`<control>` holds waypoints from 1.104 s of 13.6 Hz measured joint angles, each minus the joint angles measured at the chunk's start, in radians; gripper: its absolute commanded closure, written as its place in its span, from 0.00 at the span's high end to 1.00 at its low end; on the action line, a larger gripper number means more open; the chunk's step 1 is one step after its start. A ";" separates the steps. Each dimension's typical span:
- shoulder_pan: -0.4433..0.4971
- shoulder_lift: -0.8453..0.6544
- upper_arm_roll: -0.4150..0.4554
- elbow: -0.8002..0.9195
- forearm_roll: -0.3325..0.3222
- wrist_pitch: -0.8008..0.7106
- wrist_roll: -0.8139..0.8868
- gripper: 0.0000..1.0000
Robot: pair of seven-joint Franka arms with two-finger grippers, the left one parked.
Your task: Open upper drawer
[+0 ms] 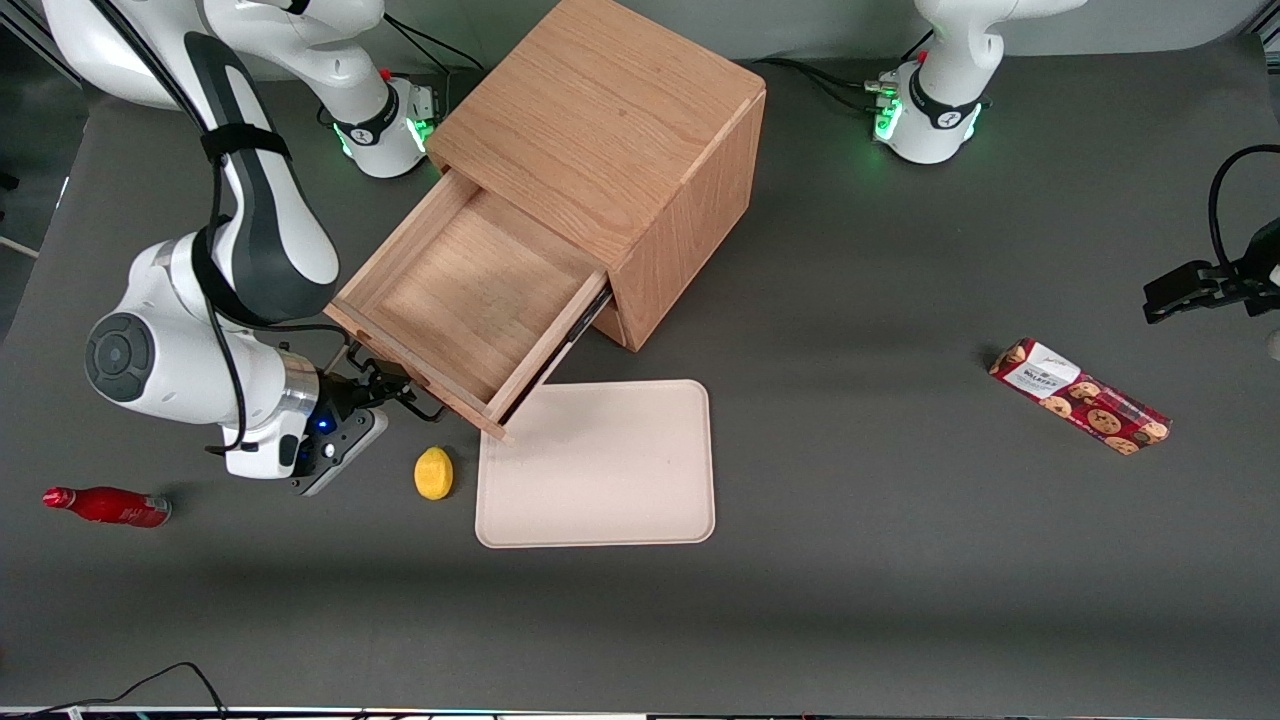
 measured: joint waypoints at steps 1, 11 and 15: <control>0.001 -0.001 0.000 0.013 0.000 -0.020 0.000 1.00; -0.004 -0.198 -0.071 0.053 -0.181 -0.195 0.126 1.00; -0.006 -0.324 -0.131 0.053 -0.185 -0.254 0.405 1.00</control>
